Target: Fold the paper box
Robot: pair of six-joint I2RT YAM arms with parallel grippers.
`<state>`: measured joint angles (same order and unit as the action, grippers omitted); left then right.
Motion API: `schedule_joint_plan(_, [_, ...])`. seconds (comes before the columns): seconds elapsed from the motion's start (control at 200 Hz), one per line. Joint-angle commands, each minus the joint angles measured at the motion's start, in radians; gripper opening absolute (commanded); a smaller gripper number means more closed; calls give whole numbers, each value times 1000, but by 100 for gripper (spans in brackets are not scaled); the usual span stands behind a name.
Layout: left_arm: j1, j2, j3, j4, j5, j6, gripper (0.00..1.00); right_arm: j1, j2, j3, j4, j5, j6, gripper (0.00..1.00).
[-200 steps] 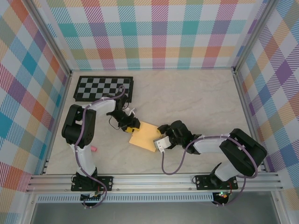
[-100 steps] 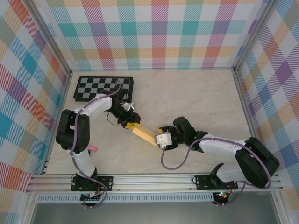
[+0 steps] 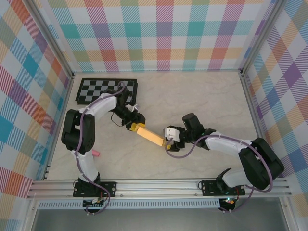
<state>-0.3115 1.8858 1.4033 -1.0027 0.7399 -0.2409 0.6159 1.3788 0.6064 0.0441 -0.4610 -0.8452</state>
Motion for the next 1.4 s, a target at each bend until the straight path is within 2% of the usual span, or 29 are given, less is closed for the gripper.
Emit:
schedule_joint_plan(0.0, [12,36,33,-36,30,-23,45,-30,15,64,-49,-115,21,72])
schedule_joint_plan(0.385, [28,120,133,-34,18,-52,48,-92,26,81,-127,-98,-36,75])
schedule_joint_plan(0.69, [30,121,134,-16,32,-55,47,-104,-7,85,-142,-107,-29,74])
schedule_joint_plan(0.78, [48,77,90,-5,-14,-35,47,-64,-83,67,-201,-52,-112,75])
schedule_joint_plan(0.955, [81,45,-30,-13,-112,26,47,123,-152,27,-287,126,-288,77])
schedule_joint_plan(1.02, [79,17,-87,2,-129,48,47,173,-145,-10,-222,195,-317,80])
schedule_joint_plan(1.215, [53,-72,-211,108,-81,46,49,255,-36,-29,-35,272,-334,83])
schedule_joint_plan(1.395, [9,-75,-252,160,-58,69,51,271,88,-38,107,339,-398,83])
